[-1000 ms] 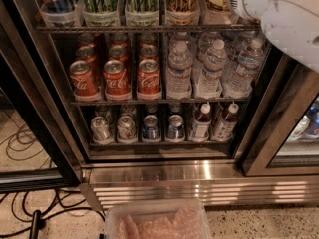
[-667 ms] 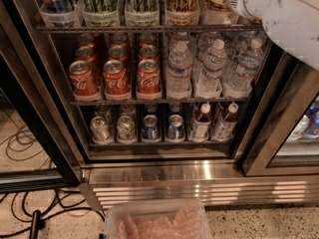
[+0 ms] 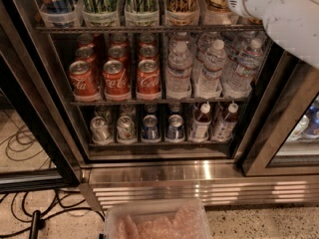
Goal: Pick orange can from top shelf of fridge
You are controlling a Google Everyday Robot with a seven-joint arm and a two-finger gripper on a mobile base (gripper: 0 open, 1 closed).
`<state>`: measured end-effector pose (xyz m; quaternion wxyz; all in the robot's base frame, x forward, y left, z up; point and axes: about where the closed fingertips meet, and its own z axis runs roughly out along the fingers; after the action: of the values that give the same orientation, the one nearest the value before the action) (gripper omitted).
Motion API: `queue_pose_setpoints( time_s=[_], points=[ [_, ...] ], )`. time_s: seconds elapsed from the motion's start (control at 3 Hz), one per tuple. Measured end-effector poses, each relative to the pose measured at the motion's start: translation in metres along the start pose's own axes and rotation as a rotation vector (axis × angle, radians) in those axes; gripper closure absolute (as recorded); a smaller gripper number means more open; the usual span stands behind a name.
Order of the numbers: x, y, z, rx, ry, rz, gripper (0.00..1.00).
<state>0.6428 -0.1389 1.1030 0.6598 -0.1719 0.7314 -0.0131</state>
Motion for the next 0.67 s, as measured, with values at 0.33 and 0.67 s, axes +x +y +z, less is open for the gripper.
queue_pose_setpoints(
  time_s=[0.33,0.67],
  points=[
    [-0.006,0.006,-0.004,-0.008,-0.009,-0.007,1.0],
    [-0.015,0.022,-0.013,-0.042,-0.016,0.018,1.0]
  ],
)
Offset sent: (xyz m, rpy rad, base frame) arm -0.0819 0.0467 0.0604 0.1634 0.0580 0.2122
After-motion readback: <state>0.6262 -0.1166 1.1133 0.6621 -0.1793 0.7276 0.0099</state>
